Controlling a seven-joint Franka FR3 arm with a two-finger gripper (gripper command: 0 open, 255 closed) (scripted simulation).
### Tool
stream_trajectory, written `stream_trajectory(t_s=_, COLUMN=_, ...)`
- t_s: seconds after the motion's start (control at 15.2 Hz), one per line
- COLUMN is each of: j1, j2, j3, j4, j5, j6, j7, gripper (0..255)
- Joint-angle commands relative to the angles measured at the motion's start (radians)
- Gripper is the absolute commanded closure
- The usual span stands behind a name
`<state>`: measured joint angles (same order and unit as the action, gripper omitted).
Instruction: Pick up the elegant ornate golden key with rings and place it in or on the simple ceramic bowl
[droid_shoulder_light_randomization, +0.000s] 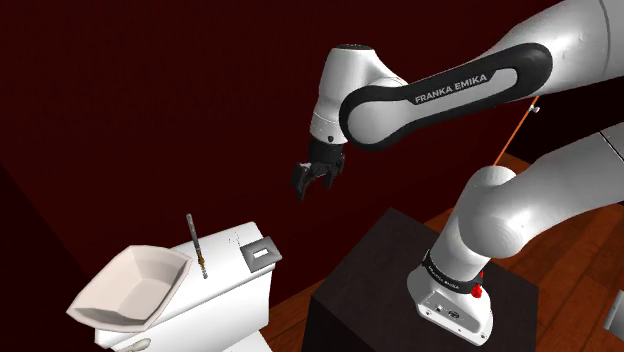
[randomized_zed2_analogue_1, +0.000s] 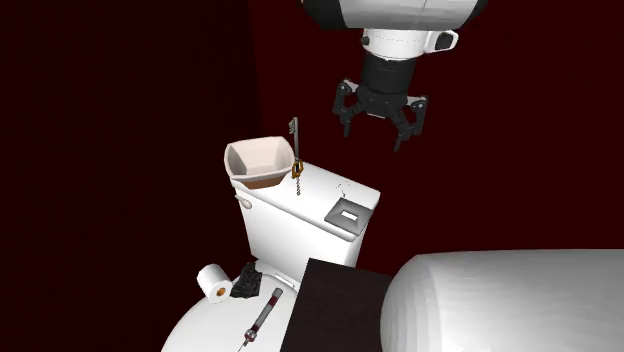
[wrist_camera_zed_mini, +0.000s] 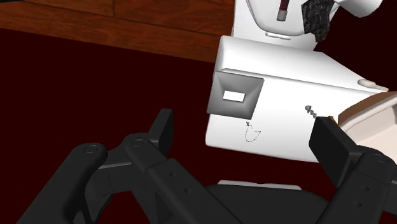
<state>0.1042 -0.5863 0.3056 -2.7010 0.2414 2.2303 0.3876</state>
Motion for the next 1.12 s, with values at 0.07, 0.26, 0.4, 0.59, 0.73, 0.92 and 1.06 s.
stream_trajectory(t_s=0.07, j1=-0.007, j2=0.106, j3=0.079, j4=0.006, j5=-0.013, j6=0.149, j7=0.069, gripper=0)
stream_trajectory(t_s=0.26, j1=-0.041, j2=0.225, j3=0.167, j4=0.025, j5=-0.068, j6=0.288, j7=0.162, gripper=0)
stream_trajectory(t_s=0.4, j1=-0.084, j2=0.311, j3=0.235, j4=0.047, j5=-0.142, j6=0.374, j7=0.248, gripper=0)
stream_trajectory(t_s=0.59, j1=-0.184, j2=0.453, j3=0.348, j4=0.099, j5=-0.356, j6=0.479, j7=0.448, gripper=0)
stream_trajectory(t_s=0.73, j1=-0.255, j2=0.564, j3=0.411, j4=0.151, j5=-0.598, j6=0.516, j7=0.654, gripper=0)
stream_trajectory(t_s=0.92, j1=-0.219, j2=0.74, j3=0.369, j4=0.264, j5=-0.982, j6=0.501, j7=0.974, gripper=0)
stream_trajectory(t_s=1.06, j1=-0.145, j2=0.839, j3=0.307, j4=0.344, j5=-1.155, j6=0.475, j7=1.122, gripper=0)
